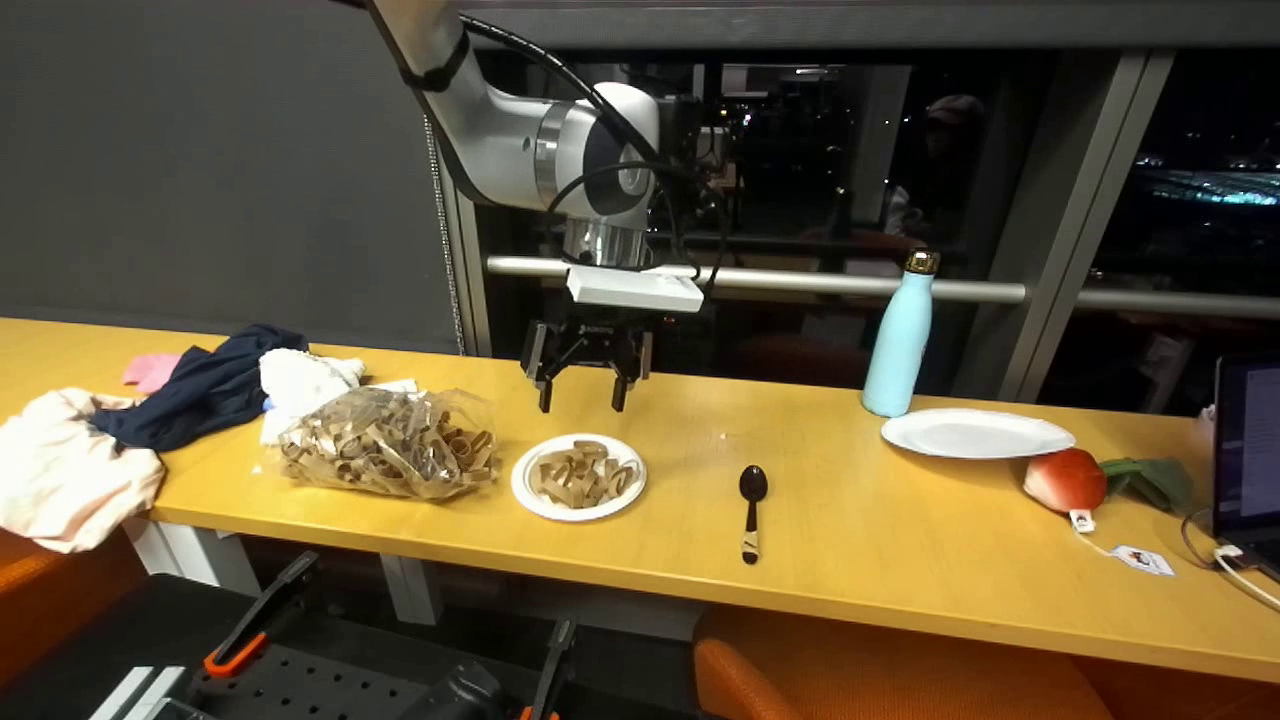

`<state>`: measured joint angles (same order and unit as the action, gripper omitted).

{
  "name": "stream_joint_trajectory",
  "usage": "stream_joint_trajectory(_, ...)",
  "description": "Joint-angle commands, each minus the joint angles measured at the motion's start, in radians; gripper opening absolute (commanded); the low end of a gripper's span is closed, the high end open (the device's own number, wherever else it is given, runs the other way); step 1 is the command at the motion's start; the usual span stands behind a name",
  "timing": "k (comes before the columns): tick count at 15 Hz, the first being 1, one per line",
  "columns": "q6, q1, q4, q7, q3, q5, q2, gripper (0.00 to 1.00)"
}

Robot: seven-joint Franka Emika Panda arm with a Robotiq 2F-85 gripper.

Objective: Move some rubber bands from the plate to the plastic

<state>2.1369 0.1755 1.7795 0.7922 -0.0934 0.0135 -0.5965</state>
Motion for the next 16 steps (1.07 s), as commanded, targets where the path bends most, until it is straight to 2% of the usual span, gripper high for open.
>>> stream_joint_trajectory(1,-0.072,-0.051,-0.090,-0.041,0.032,0.059,-0.079,1.00)
stream_joint_trajectory(3,-0.071,-0.070,-0.093,-0.055,0.043,0.102,-0.084,1.00)
stream_joint_trajectory(4,-0.034,-0.043,-0.054,-0.032,0.019,0.064,-0.070,1.00)
stream_joint_trajectory(8,-0.024,-0.065,-0.047,-0.050,0.028,0.097,-0.071,1.00)
stream_joint_trajectory(13,0.087,-0.109,0.015,-0.103,0.046,0.160,-0.052,1.00)
stream_joint_trajectory(16,0.165,-0.108,0.048,-0.132,0.050,0.195,-0.046,1.00)
